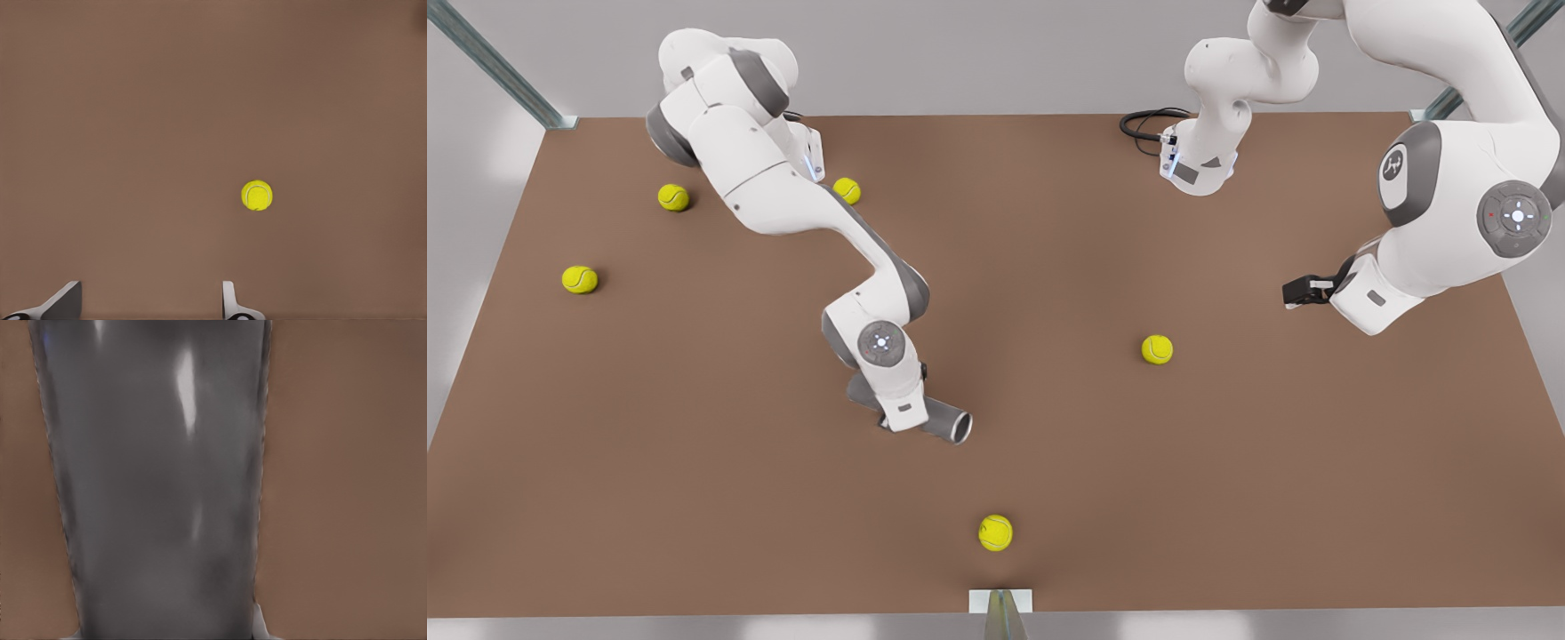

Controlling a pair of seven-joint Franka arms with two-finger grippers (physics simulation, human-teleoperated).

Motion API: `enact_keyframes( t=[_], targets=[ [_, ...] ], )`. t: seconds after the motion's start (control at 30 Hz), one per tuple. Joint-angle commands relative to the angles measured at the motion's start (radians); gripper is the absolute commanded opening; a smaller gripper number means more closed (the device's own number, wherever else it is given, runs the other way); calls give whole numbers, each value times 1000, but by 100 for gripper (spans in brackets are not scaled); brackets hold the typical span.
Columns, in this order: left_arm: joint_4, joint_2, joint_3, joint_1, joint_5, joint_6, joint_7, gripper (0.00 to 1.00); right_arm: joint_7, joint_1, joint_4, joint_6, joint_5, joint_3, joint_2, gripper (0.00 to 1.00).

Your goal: Put the tennis tube upright

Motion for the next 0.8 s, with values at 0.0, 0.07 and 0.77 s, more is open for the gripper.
enact_keyframes(
  t=[0.0,0.07,0.77],
  targets=[
    [0,0,0,0,0,0,0,100,-1,6,14,-2,-2,-2,6,72],
    [0,0,0,0,0,2,0,100,-17,42,121,-46,-12,-5,63,73],
    [-6,17,-1,3,-3,8,-2,100,-213,195,519,-307,147,-48,233,100]
  ],
)
